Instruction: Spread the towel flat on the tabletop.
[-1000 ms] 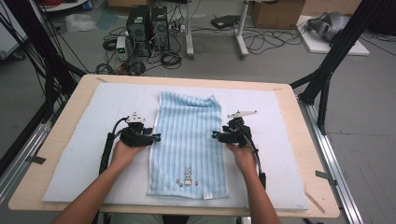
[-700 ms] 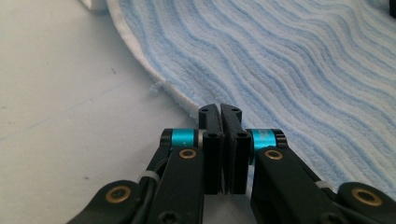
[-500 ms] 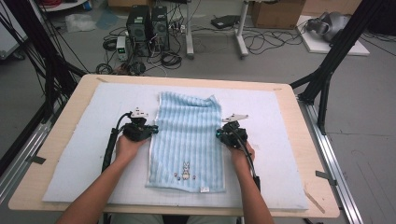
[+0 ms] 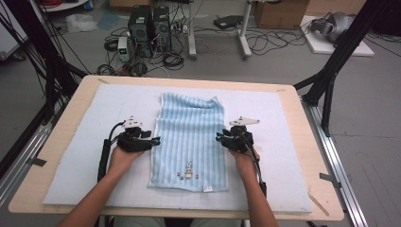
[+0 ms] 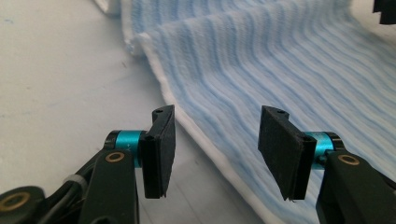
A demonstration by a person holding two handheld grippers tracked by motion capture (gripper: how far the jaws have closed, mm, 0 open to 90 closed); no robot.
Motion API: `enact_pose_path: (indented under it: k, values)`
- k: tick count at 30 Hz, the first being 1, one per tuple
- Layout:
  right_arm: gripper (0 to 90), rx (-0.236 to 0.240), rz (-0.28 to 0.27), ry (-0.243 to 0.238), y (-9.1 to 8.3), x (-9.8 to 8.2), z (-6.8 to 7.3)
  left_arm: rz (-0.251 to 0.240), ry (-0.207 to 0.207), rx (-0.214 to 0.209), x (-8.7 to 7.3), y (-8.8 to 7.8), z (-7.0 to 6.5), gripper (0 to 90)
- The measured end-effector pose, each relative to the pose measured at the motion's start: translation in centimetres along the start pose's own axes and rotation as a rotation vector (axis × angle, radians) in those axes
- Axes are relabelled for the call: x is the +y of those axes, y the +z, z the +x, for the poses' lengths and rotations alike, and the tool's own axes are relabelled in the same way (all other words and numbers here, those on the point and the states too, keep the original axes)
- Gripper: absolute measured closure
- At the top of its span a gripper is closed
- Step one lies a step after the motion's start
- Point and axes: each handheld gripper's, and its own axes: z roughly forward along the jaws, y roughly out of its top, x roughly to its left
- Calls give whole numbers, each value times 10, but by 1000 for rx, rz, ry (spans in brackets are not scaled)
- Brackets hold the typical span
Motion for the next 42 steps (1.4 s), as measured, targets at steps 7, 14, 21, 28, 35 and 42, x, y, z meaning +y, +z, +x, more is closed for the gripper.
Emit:
enact_pose_path:
  k: [7, 14, 21, 28, 35, 42]
  values:
    - [556, 27, 36, -18, -21, -18, 21, 19, -17, -65, -21, -23, -16, 487]
    - [554, 14, 80, -59, -33, -30, 34, 24, 14, -68, -34, -35, -31, 538]
    - [558, 39, 108, -64, -32, -35, 33, 39, 40, -62, -40, -34, -40, 573]
    - [550, -13, 144, -84, -29, -37, 34, 62, 147, -12, -42, -32, -53, 767]
    - [566, -20, 141, -52, -29, -37, 34, 58, 149, -11, -45, -37, -54, 868]
    - [855, 27, 165, -83, -33, -37, 40, 74, 140, -42, -48, -44, -53, 869]
